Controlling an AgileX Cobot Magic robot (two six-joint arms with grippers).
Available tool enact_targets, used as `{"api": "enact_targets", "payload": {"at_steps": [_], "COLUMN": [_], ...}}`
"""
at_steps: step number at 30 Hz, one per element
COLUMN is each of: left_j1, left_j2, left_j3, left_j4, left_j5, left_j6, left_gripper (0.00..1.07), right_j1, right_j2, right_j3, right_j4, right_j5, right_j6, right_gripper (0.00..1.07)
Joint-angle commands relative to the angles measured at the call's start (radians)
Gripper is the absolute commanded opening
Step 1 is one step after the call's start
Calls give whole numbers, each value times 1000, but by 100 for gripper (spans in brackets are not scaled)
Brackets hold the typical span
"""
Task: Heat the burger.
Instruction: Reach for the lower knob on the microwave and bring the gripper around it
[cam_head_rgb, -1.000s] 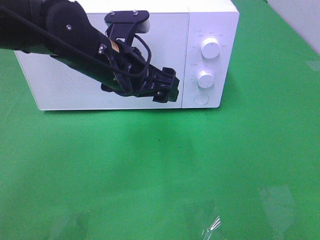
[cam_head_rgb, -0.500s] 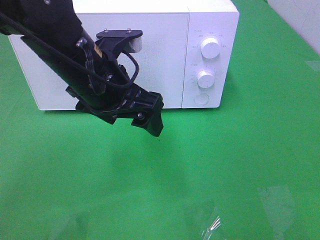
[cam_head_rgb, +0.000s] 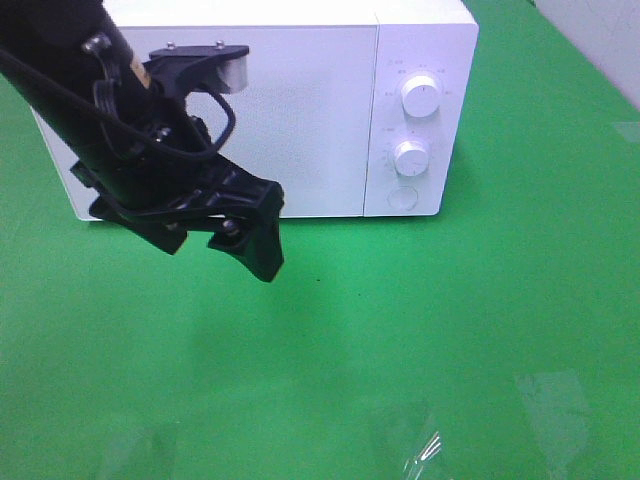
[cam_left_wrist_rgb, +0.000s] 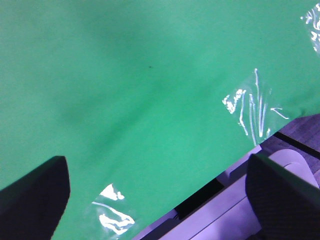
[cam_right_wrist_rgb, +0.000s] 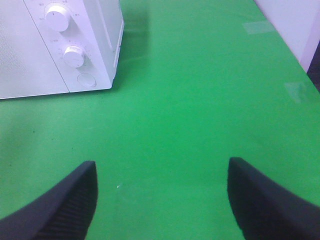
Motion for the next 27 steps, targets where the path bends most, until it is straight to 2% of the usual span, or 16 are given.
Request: {"api": "enact_targets", "payload": {"at_steps": [1, 4, 6, 7, 8, 11, 13, 14, 17, 18, 19, 22, 23, 24, 26, 27], "left_j1": [65, 107, 194, 194, 238, 263, 359, 359, 442, 442, 473, 490, 520, 520, 571, 571], "left_j2": [-43, -65, -106, -106, -126, -137, -172, -172, -196, -196, -214, -227, -253, -253, -306, -306], "left_j3": [-6, -6, -6, -6, -6, -6, -6, -6, -1, -1, 12, 26, 65, 65, 161, 161], "left_j4": [29, 29, 29, 29, 29, 28, 32, 32, 40, 40, 42, 41, 41, 41, 41, 41], "left_j5": [60, 81, 115, 115, 130, 138, 174, 174, 206, 206, 209, 206, 202, 202, 184, 184], "left_j6": [-30, -29, -28, -28, -24, -20, -13, -13, 12, 12, 20, 27, 33, 33, 50, 50], "left_gripper": [88, 88, 88, 88, 88, 88, 88, 88, 88, 88, 88, 88, 87, 87, 87, 87], "right_j1": [-5, -5, -5, -5, -5, -5, -5, -5, -5, -5, -5, -5, -5, -5, -5, -5], "right_j2": [-25, -25, -25, -25, -25, -25, -25, -25, -25, -25, -25, -25, -25, -25, -25, -25], "right_j3": [2, 2, 2, 2, 2, 2, 2, 2, 2, 2, 2, 2, 2, 2, 2, 2], "right_j4": [-1, -1, -1, -1, -1, -1, -1, -1, -1, -1, -1, -1, -1, -1, -1, -1], "right_j5": [-7, -7, -7, -7, -7, -7, -7, -7, -7, -7, -7, -7, -7, -7, -7, -7], "right_j6": [5, 5, 5, 5, 5, 5, 5, 5, 5, 5, 5, 5, 5, 5, 5, 5], "right_gripper": [69, 69, 69, 69, 69, 69, 69, 69, 69, 69, 69, 69, 69, 69, 69, 69]}}
